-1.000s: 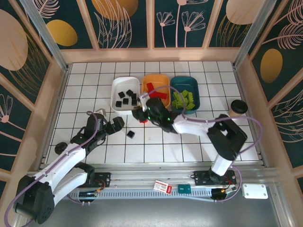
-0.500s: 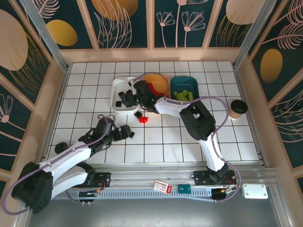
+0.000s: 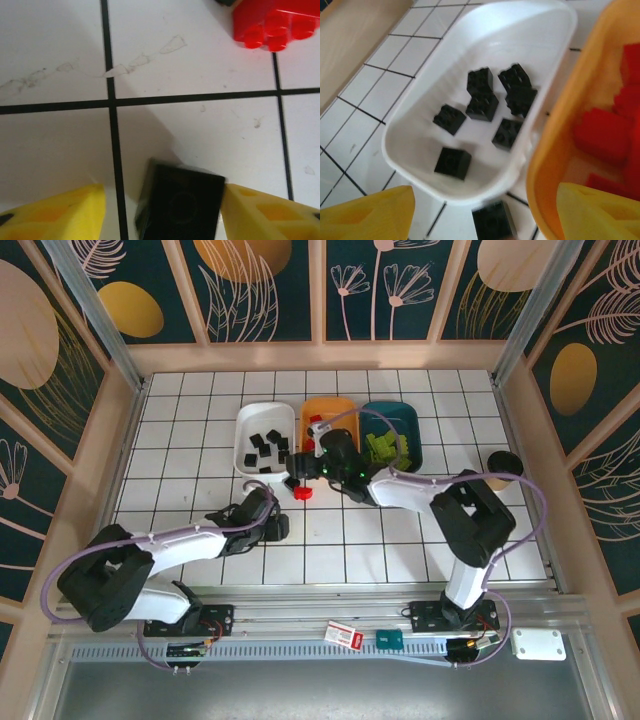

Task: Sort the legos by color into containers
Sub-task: Pick up the lego from the middle-left of the table, then place the lego in the container.

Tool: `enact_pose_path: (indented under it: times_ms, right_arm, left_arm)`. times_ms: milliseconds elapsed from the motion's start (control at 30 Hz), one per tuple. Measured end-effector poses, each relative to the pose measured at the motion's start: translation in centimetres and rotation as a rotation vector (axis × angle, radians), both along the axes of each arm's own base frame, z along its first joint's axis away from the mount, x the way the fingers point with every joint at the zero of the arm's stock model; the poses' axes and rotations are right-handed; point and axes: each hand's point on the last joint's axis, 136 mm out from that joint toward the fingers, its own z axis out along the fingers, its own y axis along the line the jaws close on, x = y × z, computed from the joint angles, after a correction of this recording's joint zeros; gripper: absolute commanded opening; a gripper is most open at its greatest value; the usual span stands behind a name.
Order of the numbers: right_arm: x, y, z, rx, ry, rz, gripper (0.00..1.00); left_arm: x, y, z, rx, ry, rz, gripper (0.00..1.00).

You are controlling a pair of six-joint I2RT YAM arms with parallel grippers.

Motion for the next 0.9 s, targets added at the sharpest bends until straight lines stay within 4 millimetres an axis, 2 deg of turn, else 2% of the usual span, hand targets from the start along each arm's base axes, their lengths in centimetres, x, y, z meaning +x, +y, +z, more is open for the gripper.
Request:
enact_pose_path:
  times_ms: [167, 300, 400, 533, 667, 767, 867, 900]
  right_arm:
    - [-2.2, -2.1, -2.8, -0.047, 0.044, -0.042, 0.76]
    - [-4.7, -2.0, -5.1, -0.113, 0.058, -0.036, 0.77]
    - [-6.2, -2.1, -6.5, -0.136, 0.08, -0.026, 0.78]
    - [-6.2, -2.4, -7.6, -0.141, 0.098, -0.041, 0.79]
    - [-5.9, -1.9, -8.5, -0.135, 0.1, -0.04, 0.8]
    - [-5.7, -1.4, -8.9, -0.129, 0.099, -0.035, 0.81]
    - [-5.4, -0.7, -9.1, -0.126, 0.097, -0.034, 0.81]
    - [-5.2, -0.5, -9.1, -0.124, 0.096, -0.034, 0.81]
  left_arm:
    - [-0.1, -0.7, -0.1, 0.017, -0.012, -0.019, 0.29]
    - [-0.2, -0.5, 0.7, 0.016, -0.029, -0.012, 0.26]
    - [0.5, -0.2, 2.7, -0.004, -0.074, 0.012, 0.25]
    - [4.4, 1.1, 7.7, -0.08, -0.176, 0.123, 0.22]
    - [9.1, 2.8, 11.9, -0.112, -0.271, 0.233, 0.25]
    - [12.5, 2.9, 13.4, -0.113, -0.305, 0.274, 0.25]
    - [15.9, 2.7, 12.9, -0.093, -0.297, 0.301, 0.26]
    - [16.7, 2.7, 12.4, -0.084, -0.288, 0.309, 0.29]
